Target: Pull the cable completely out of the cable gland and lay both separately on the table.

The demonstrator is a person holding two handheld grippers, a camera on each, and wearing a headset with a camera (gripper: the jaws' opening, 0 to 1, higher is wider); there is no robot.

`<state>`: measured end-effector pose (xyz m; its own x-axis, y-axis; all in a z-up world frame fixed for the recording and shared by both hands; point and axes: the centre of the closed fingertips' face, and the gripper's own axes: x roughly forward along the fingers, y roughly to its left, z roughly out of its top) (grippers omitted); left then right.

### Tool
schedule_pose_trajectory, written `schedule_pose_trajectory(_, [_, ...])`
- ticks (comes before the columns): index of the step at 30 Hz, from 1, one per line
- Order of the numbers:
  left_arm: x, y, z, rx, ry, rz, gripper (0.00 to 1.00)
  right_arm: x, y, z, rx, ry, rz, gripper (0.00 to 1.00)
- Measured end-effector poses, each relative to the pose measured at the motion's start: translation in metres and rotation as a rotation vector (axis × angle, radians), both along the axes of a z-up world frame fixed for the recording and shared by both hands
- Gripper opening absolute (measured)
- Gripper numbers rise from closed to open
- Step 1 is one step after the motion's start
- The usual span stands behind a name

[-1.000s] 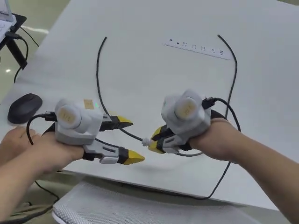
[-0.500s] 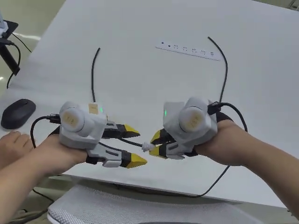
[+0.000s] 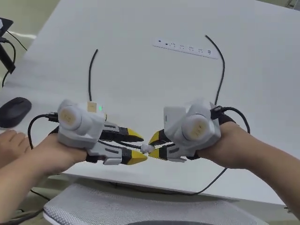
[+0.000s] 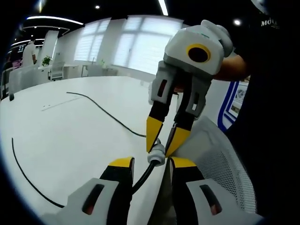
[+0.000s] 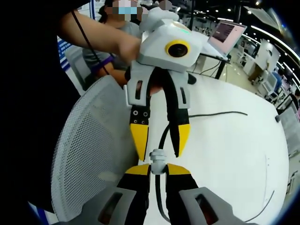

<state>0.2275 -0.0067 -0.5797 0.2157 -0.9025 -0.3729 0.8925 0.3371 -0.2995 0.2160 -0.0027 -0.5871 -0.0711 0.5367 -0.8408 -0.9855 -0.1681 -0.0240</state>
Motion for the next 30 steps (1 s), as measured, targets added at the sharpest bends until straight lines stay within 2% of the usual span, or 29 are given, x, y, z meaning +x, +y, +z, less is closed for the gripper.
schedule_pose_trajectory(6, [-0.0002, -0.0008, 0.0016, -0.01, -0.002, -0.008, 0.26, -0.0016, -0.0012, 0.0, 0.01, -0.005, 0.006, 0.06])
schedule_pose_trajectory(9, [-0.003, -0.0029, 0.0021, -0.013, -0.009, -0.028, 0.23, -0.0019, -0.002, -0.0005, 0.011, -0.001, 0.008, 0.06])
schedule_pose_trajectory(11, [-0.006, -0.005, 0.0024, -0.018, -0.003, -0.043, 0.19, -0.0017, -0.0026, -0.0009, 0.01, -0.002, 0.012, 0.06])
schedule_pose_trajectory(13, [-0.005, -0.0058, 0.0022, -0.013, -0.019, -0.04, 0.19, -0.0011, -0.0035, -0.0014, 0.009, -0.004, 0.014, 0.06])
schedule_pose_trajectory(15, [-0.0049, -0.0061, 0.0026, -0.019, -0.015, -0.043, 0.18, -0.0003, -0.0037, -0.001, 0.014, -0.005, 0.017, 0.06])
schedule_pose_trajectory(24, [-0.0028, -0.0085, 0.0059, -0.022, -0.056, -0.06, 0.16, 0.0032, -0.0037, -0.0001, 0.025, -0.016, 0.032, 0.06])
schedule_pose_trajectory(28, [-0.0024, -0.0095, 0.0075, -0.022, -0.063, -0.058, 0.16, 0.0037, -0.0054, 0.0014, 0.033, -0.01, 0.026, 0.06])
schedule_pose_trajectory(29, [-0.0016, -0.0095, 0.008, -0.02, -0.062, -0.053, 0.16, 0.0043, -0.0055, 0.0019, 0.038, -0.016, 0.028, 0.07])
schedule_pose_trajectory(30, [-0.0013, -0.0094, 0.0084, -0.017, -0.027, -0.039, 0.16, 0.0042, -0.006, 0.0025, 0.047, -0.016, 0.03, 0.07])
